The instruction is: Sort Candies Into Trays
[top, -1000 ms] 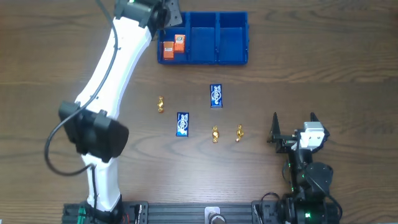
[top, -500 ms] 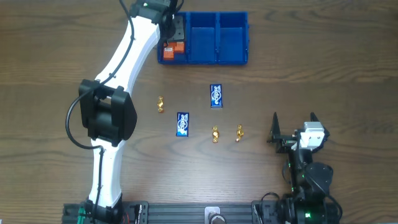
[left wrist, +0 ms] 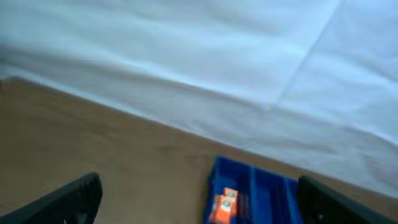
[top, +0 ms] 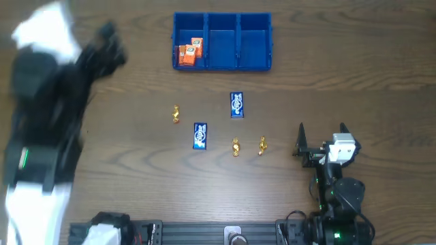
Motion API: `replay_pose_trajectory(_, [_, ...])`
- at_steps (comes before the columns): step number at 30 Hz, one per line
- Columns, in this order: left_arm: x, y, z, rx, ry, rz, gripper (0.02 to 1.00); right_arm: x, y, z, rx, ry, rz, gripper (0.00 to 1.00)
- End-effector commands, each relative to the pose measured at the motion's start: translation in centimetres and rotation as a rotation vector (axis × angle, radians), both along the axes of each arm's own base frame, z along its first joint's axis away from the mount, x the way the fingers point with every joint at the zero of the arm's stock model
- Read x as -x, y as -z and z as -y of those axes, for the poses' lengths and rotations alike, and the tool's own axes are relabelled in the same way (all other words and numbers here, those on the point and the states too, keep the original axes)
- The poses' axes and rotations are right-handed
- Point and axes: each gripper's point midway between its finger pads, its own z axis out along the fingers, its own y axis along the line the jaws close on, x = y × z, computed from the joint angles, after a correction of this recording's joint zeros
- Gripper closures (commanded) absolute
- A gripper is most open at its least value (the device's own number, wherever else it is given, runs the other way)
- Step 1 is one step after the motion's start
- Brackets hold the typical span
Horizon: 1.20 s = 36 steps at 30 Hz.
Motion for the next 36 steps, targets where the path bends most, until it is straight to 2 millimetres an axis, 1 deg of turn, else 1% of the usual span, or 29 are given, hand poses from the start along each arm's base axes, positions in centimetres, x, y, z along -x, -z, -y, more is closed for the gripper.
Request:
replay_pose_trajectory(1, [5.2,5.4,-1.8,-0.125,0.022,0.063,0.018,0.0,0.2,0.0,0.011,-0.002,-0.005,0.003])
replay_pose_trajectory(3, [6.8,6.8,-0.9,-0.162,0.076,0.151,0.018,0.0,0.2,0.0,0.011,-0.001,-0.005,0.003])
replay_pose_trajectory(4, [7.6,8.1,-0.3,-0.169,0.106,0.205,0.018,0.0,0.2,0.0,0.011,-0.001,-0.005,0.003])
replay_pose_trajectory(5, [7.8,8.6,-0.2,-0.169,0.115,0.224,0.018,0.0,0.2,0.0,0.011,-0.002,-0.005,0.003])
replay_pose_trajectory(7, [8.3,10.9,0.1,-0.169,0.128,0.272,0.02,0.0,0.2,0.0,0.011,-0.001,-0.005,0.003])
replay_pose_trajectory(11, [8.7,16.1,0.4,-0.169,0.141,0.293,0.02,0.0,0.2,0.0,0.011,-0.001,-0.005,0.003])
replay_pose_trajectory(15, [8.8,20.0,0.4,-0.167,0.143,0.27,0.02,0.0,0.2,0.0,0.011,-0.001,-0.005,0.003])
replay_pose_trajectory(18, [8.7,22.1,0.3,-0.165,0.143,0.226,0.02,0.0,0.2,0.0,0.011,-0.001,-0.005,0.003])
replay_pose_trajectory(23, [8.8,23.9,0.3,-0.16,0.15,0.153,0.02,0.0,0.2,0.0,0.011,-0.001,-0.005,0.003])
replay_pose_trajectory(25, [9.0,25.3,0.3,-0.156,0.154,0.096,0.02,0.0,0.2,0.0,0.011,-0.001,-0.005,0.003])
replay_pose_trajectory(26, [9.0,25.5,0.3,-0.155,0.155,0.088,0.02,0.0,0.2,0.0,0.011,-0.001,-0.005,0.003])
replay_pose_trajectory(36, [9.0,25.5,0.3,-0.155,0.154,0.086,0.02,0.0,0.2,0.0,0.011,-0.002,-0.005,0.003])
